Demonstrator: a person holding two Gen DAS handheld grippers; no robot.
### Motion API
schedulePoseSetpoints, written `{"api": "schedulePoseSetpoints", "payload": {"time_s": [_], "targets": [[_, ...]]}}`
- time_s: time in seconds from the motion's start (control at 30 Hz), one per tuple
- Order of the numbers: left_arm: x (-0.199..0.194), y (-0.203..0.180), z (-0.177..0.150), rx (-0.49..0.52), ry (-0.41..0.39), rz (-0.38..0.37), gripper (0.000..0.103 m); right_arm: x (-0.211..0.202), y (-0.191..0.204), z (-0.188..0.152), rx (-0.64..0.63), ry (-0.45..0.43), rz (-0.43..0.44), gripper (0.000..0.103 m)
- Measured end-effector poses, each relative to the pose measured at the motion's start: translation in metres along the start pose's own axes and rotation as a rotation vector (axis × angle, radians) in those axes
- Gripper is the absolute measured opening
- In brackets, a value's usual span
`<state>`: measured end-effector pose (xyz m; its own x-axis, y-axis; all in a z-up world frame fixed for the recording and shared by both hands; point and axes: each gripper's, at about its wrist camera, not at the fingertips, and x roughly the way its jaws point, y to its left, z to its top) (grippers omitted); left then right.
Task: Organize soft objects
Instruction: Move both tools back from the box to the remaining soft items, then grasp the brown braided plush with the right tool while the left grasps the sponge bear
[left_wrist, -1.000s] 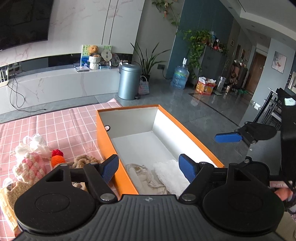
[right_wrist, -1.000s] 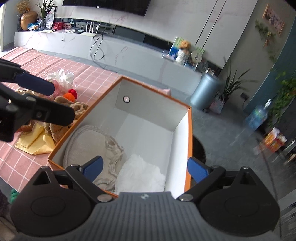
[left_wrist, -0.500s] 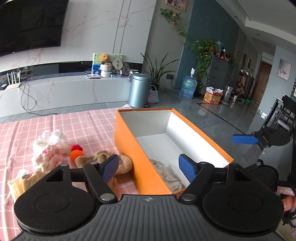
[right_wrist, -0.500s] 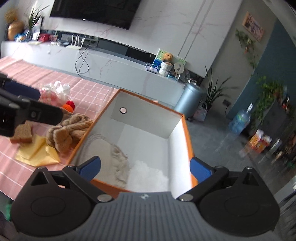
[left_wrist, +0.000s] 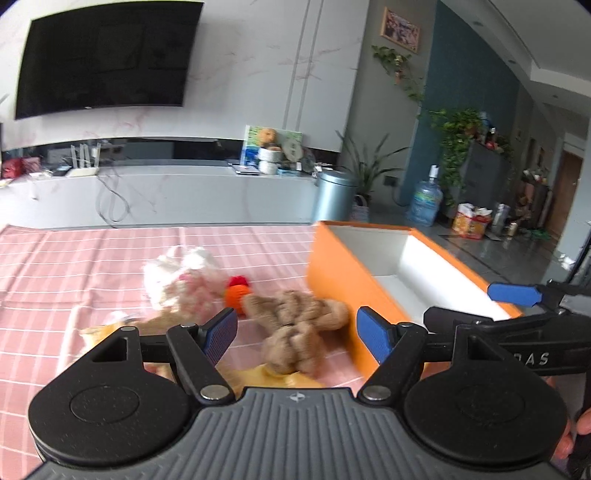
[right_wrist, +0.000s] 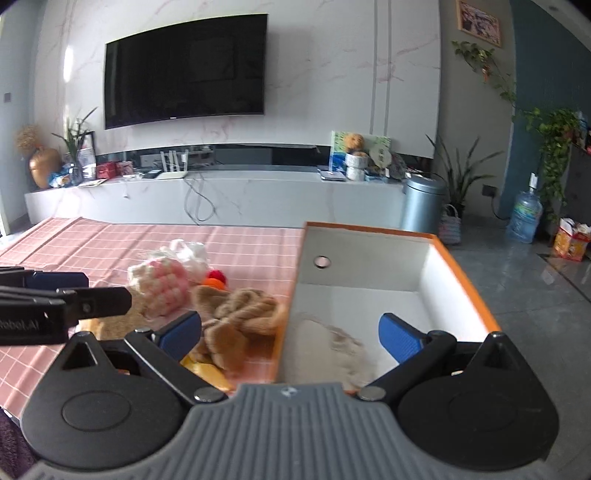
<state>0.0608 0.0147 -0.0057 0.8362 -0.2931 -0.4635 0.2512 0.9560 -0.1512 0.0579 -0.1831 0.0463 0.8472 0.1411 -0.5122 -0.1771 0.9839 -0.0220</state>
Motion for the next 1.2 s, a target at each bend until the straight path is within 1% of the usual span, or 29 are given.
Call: {"api": "schedulePoseSetpoints", "payload": {"time_s": [0.1,0.2,0.37,0.5,0.53,0.6,0.67,0.77,0.93,1.07,1.2], "targets": [[-0.006,0.012,-0.007,-0.018,0.01,0.031,0.082,0.004,0.016,-0.001,-0.018,-0.012,0.031,0.1],[-0.011,0.026,-0.016,-0.041,0.021,0.069,0.08,0.009,0.033,-0.003,-0.033,-0.006,0.085,0.1],[-0.018,0.047,-0.03,-0.068,0.043,0.122,0.074,0.018,0.056,-0.008,-0.071,0.002,0.107,0.1],[-0.019,0.062,-0.041,-0.102,0.08,0.121,0.07,0.026,0.07,-0.015,-0.103,0.027,0.146,0.099],[-0.018,0.065,-0.043,-0.11,0.088,0.122,0.07,0.029,0.073,-0.016,-0.111,0.035,0.144,0.098],[-0.016,0.07,-0.046,-0.131,0.102,0.123,0.07,0.037,0.077,-0.019,-0.118,0.062,0.146,0.088],[-0.014,0.073,-0.047,-0.144,0.103,0.131,0.07,0.048,0.08,-0.021,-0.123,0.103,0.144,0.082],[-0.003,0.078,-0.044,-0.164,0.114,0.145,0.072,0.065,0.083,-0.022,-0.148,0.138,0.128,0.077],[0.016,0.086,-0.036,-0.232,0.131,0.149,0.078,0.091,0.081,-0.015,-0.19,0.149,0.093,0.077],[0.033,0.087,-0.032,-0.262,0.164,0.158,0.079,0.115,0.081,-0.008,-0.208,0.169,0.066,0.077],[0.046,0.088,-0.034,-0.286,0.196,0.195,0.079,0.132,0.085,-0.009,-0.225,0.178,0.059,0.076]]}}
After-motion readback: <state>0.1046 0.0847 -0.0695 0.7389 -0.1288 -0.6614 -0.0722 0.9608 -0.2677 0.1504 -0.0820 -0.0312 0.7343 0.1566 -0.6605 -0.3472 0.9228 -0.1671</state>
